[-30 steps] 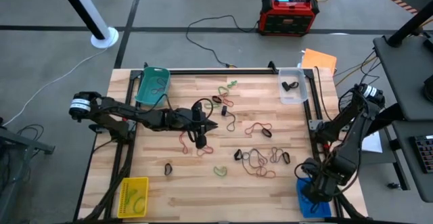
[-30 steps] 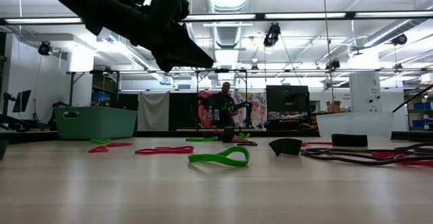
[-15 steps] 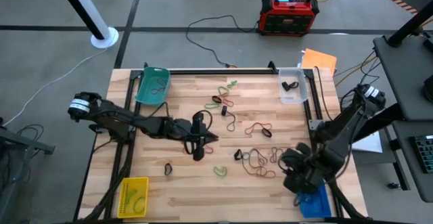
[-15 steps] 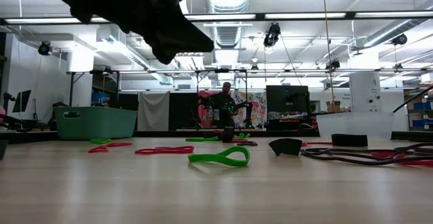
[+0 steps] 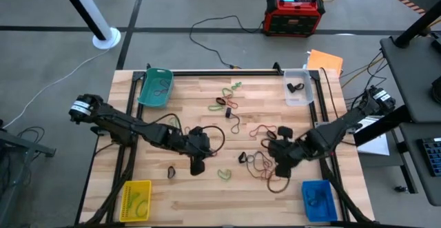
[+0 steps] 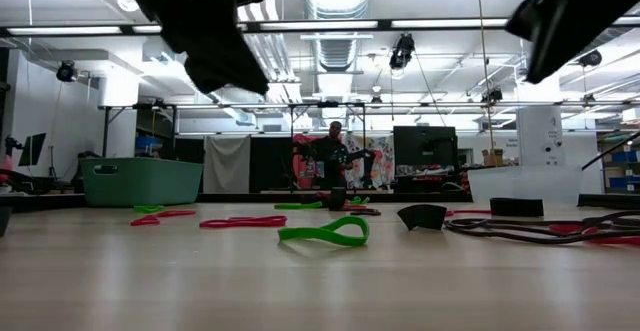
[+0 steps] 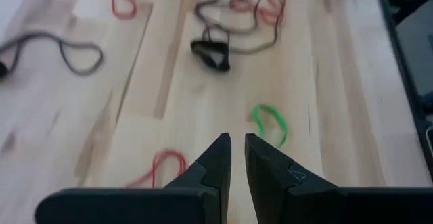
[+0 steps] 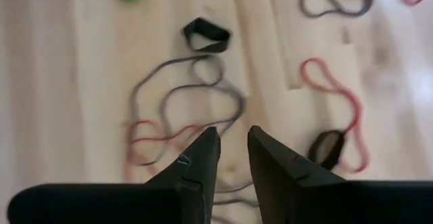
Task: Sort rubber bands into baskets
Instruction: Put the red rubber band into the green bin
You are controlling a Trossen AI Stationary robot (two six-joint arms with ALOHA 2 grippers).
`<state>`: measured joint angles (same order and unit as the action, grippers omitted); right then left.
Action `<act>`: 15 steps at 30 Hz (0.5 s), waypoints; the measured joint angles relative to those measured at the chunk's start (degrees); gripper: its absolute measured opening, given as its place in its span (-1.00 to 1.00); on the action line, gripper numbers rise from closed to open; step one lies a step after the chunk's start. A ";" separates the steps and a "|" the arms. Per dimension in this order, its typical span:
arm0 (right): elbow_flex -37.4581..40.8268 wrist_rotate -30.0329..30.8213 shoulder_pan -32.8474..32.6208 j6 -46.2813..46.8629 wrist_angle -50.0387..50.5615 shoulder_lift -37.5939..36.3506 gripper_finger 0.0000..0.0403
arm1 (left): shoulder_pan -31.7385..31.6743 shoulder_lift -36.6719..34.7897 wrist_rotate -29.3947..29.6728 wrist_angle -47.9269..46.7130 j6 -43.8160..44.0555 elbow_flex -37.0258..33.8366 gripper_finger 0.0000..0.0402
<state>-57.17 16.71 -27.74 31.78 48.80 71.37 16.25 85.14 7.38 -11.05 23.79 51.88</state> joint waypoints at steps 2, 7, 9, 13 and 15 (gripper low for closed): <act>0.00 0.03 2.26 -3.99 -0.16 -0.02 -0.68 | 0.53 0.03 -0.02 -0.81 0.88 -0.28 -0.85; 0.00 3.40 7.07 -15.51 -4.51 -0.02 -0.73 | 1.47 0.03 1.22 -0.57 5.94 -1.59 -0.85; 0.25 3.92 8.90 -21.33 -9.07 -0.11 -0.74 | 1.79 0.03 2.47 -0.50 8.07 -2.12 -0.85; 2.16 2.28 12.38 -32.21 -20.74 -0.47 -0.74 | 2.33 0.07 4.13 0.42 11.63 -3.61 -0.85; 3.78 -1.45 14.57 -37.29 -26.97 -0.87 -0.74 | 2.73 0.07 5.29 0.86 12.19 -3.92 -0.85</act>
<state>-53.38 15.25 -13.17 -5.51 21.83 70.50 18.98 85.21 12.66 -10.18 35.98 47.96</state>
